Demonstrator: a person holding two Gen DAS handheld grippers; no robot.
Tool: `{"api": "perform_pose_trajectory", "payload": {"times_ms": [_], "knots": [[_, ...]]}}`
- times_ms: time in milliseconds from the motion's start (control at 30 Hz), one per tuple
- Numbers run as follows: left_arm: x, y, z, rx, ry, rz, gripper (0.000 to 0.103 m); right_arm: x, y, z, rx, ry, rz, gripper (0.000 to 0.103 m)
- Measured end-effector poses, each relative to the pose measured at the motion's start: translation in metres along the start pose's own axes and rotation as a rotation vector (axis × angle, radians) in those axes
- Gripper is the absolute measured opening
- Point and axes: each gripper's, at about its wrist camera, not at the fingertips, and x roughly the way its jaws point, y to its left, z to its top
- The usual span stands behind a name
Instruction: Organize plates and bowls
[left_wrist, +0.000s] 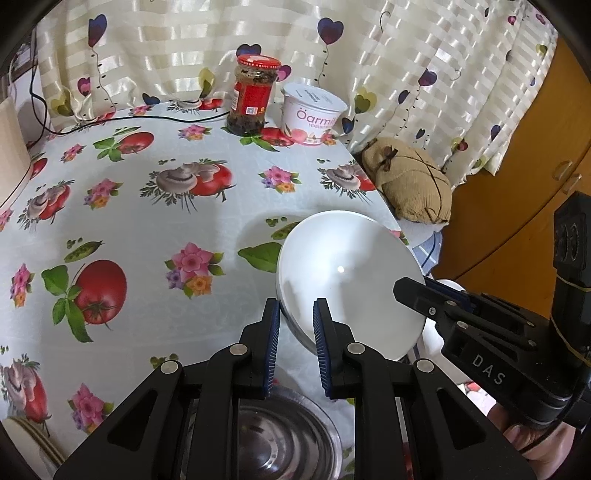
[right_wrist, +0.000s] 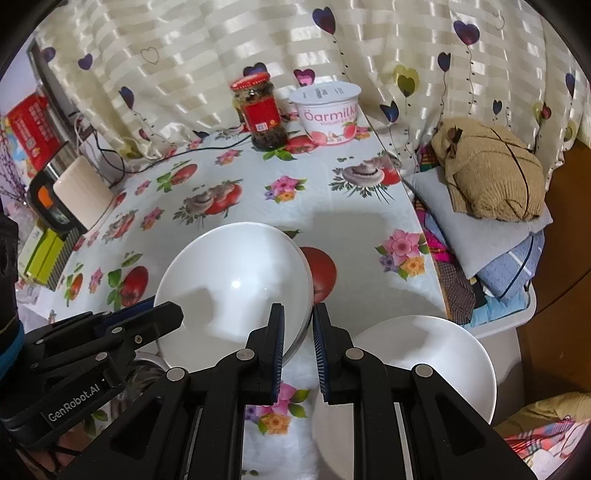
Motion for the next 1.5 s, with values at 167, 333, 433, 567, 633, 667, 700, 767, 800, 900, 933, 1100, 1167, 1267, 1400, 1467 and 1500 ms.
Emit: {"api": "perform_pose_trajectory", "payload": {"times_ms": [167,333,433,567,633,667,700,767,800,900,933,1100,1167,1267,1400,1467,1500], "knots": [[-0.010,0.003,-0.002,-0.009,-0.010,0.000,0.020,-0.007,0.008,0.000,-0.007,-0.009,0.005,0.016],[-0.022,0.007,-0.005,-0.019,-0.022,0.001,0.020,-0.016,0.016,-0.001,-0.017,-0.020,0.011,0.016],[-0.030,0.009,-0.007,-0.023,-0.031,0.002,0.020,-0.023,0.024,-0.002,-0.026,-0.028,0.013,0.016],[-0.042,0.013,-0.012,-0.030,-0.040,0.005,0.020,-0.032,0.034,-0.004,-0.038,-0.038,0.017,0.016],[-0.048,0.016,-0.015,-0.032,-0.043,0.010,0.020,-0.036,0.039,-0.006,-0.043,-0.041,0.020,0.016],[-0.050,0.017,-0.016,-0.034,-0.044,0.011,0.020,-0.037,0.042,-0.007,-0.045,-0.042,0.021,0.016],[-0.054,0.019,-0.018,-0.037,-0.045,0.013,0.020,-0.039,0.045,-0.009,-0.047,-0.042,0.024,0.016],[-0.059,0.021,-0.022,-0.041,-0.046,0.017,0.020,-0.041,0.050,-0.012,-0.051,-0.043,0.028,0.015],[-0.062,0.023,-0.024,-0.044,-0.046,0.020,0.020,-0.043,0.053,-0.013,-0.054,-0.043,0.031,0.015],[-0.070,0.029,-0.030,-0.050,-0.046,0.029,0.020,-0.047,0.062,-0.018,-0.062,-0.043,0.041,0.016],[-0.072,0.030,-0.031,-0.052,-0.046,0.031,0.020,-0.048,0.064,-0.019,-0.064,-0.043,0.043,0.016],[-0.081,0.036,-0.042,-0.062,-0.040,0.046,0.020,-0.052,0.078,-0.028,-0.079,-0.035,0.057,0.016],[-0.084,0.039,-0.047,-0.065,-0.037,0.051,0.020,-0.052,0.082,-0.031,-0.083,-0.031,0.062,0.016],[-0.087,0.042,-0.053,-0.068,-0.030,0.058,0.020,-0.051,0.086,-0.038,-0.080,-0.018,0.073,0.016],[-0.089,0.046,-0.062,-0.074,-0.019,0.067,0.020,-0.049,0.091,-0.047,-0.082,0.000,0.084,0.016],[-0.088,0.047,-0.066,-0.077,-0.012,0.071,0.020,-0.047,0.092,-0.051,-0.083,0.008,0.086,0.016],[-0.088,0.048,-0.067,-0.077,-0.008,0.074,0.020,-0.046,0.093,-0.053,-0.084,0.012,0.089,0.016]]}}
